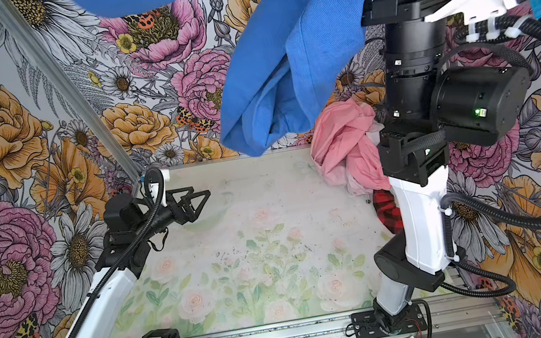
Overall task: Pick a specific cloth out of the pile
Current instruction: 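Lift the blue shirt high out of the pile with the right gripper, then lower the blue shirt onto the open table and release it with the right gripper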
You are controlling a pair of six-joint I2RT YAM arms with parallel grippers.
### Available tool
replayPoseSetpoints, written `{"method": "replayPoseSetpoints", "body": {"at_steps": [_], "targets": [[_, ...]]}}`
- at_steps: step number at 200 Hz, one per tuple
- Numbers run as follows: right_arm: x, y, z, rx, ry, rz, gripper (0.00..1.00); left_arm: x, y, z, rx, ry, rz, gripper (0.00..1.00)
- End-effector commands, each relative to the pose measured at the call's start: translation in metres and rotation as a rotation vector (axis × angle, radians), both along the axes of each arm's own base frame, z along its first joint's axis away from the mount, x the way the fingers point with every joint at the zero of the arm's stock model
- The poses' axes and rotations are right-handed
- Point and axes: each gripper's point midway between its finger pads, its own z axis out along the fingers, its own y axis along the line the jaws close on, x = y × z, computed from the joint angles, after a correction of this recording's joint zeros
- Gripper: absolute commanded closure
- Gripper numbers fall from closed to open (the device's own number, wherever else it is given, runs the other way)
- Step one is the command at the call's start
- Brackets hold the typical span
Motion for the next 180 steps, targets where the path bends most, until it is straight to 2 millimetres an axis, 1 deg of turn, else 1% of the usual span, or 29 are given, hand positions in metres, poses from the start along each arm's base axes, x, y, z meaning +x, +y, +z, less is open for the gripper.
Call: {"method": "replayPoseSetpoints", "body": {"at_steps": [1,15,22,29,33,42,46,48,52,58,69,75,79,101,114,118,119,131,137,139,143,144,149,154,155,158,169,178,180], "targets": [[0.155,0.125,-0.100,-0.198,0.408,0.243,1.00,-0.029,0.005,0.012,0.067,-0.064,0.039,0.01],[0.184,0.165,-0.139,-0.233,0.495,0.341,1.00,-0.051,0.008,0.012,0.114,-0.064,0.074,0.01],[0.199,0.185,-0.162,-0.243,0.536,0.373,1.00,-0.060,0.014,0.010,0.132,-0.048,0.115,0.01],[0.208,0.203,-0.178,-0.250,0.553,0.397,1.00,-0.067,0.021,0.006,0.139,-0.015,0.158,0.01],[0.211,0.211,-0.185,-0.254,0.562,0.406,1.00,-0.071,0.026,0.005,0.138,0.001,0.183,0.01],[0.227,0.236,-0.208,-0.271,0.601,0.428,1.00,-0.079,0.035,0.000,0.132,0.036,0.235,0.01],[0.233,0.244,-0.215,-0.271,0.616,0.440,1.00,-0.082,0.039,-0.003,0.132,0.049,0.259,0.01],[0.234,0.245,-0.215,-0.267,0.617,0.448,1.00,-0.083,0.041,-0.004,0.132,0.054,0.270,0.01],[0.243,0.254,-0.225,-0.266,0.637,0.464,1.00,-0.085,0.045,-0.006,0.136,0.063,0.287,0.01],[0.251,0.264,-0.233,-0.257,0.652,0.501,1.00,-0.087,0.051,-0.008,0.141,0.075,0.320,0.01],[0.261,0.280,-0.245,-0.243,0.665,0.560,1.00,-0.089,0.059,-0.007,0.140,0.087,0.366,0.01],[0.262,0.288,-0.249,-0.241,0.669,0.584,1.00,-0.091,0.061,-0.003,0.136,0.085,0.381,0.01],[0.265,0.295,-0.256,-0.243,0.677,0.595,1.00,-0.091,0.063,-0.001,0.133,0.082,0.391,0.01],[0.264,0.326,-0.283,-0.262,0.718,0.653,1.00,-0.093,0.072,0.011,0.128,0.051,0.439,0.01],[0.264,0.339,-0.299,-0.272,0.755,0.682,1.00,-0.091,0.074,0.011,0.147,0.045,0.450,0.01],[0.262,0.340,-0.300,-0.272,0.756,0.694,1.00,-0.090,0.074,0.011,0.151,0.046,0.450,0.01],[0.263,0.342,-0.304,-0.275,0.764,0.696,1.00,-0.090,0.074,0.011,0.152,0.046,0.449,0.01],[0.263,0.343,-0.323,-0.285,0.805,0.705,1.00,-0.087,0.072,0.009,0.160,0.054,0.441,0.01],[0.262,0.340,-0.334,-0.285,0.830,0.695,1.00,-0.085,0.070,0.007,0.162,0.060,0.434,0.01],[0.264,0.341,-0.345,-0.289,0.849,0.690,1.00,-0.085,0.070,0.007,0.164,0.061,0.431,0.01],[0.261,0.334,-0.348,-0.279,0.855,0.676,1.00,-0.084,0.069,0.006,0.167,0.064,0.425,0.01],[0.259,0.332,-0.345,-0.275,0.851,0.673,1.00,-0.084,0.069,0.006,0.168,0.065,0.424,0.01],[0.259,0.327,-0.363,-0.278,0.880,0.654,1.00,-0.082,0.067,0.005,0.169,0.072,0.416,0.01],[0.256,0.318,-0.372,-0.278,0.898,0.632,1.00,-0.081,0.066,0.004,0.171,0.075,0.408,0.01],[0.255,0.315,-0.370,-0.275,0.895,0.631,1.00,-0.081,0.065,0.004,0.171,0.076,0.405,0.01],[0.254,0.311,-0.381,-0.280,0.920,0.616,1.00,-0.081,0.064,0.003,0.172,0.079,0.401,0.01],[0.250,0.292,-0.411,-0.304,1.011,0.550,1.00,-0.077,0.061,0.001,0.176,0.094,0.388,0.01],[0.243,0.278,-0.438,-0.335,1.089,0.500,1.00,-0.074,0.060,-0.001,0.182,0.103,0.380,0.01],[0.241,0.275,-0.441,-0.340,1.102,0.490,1.00,-0.073,0.059,-0.001,0.183,0.107,0.377,0.01]]}}
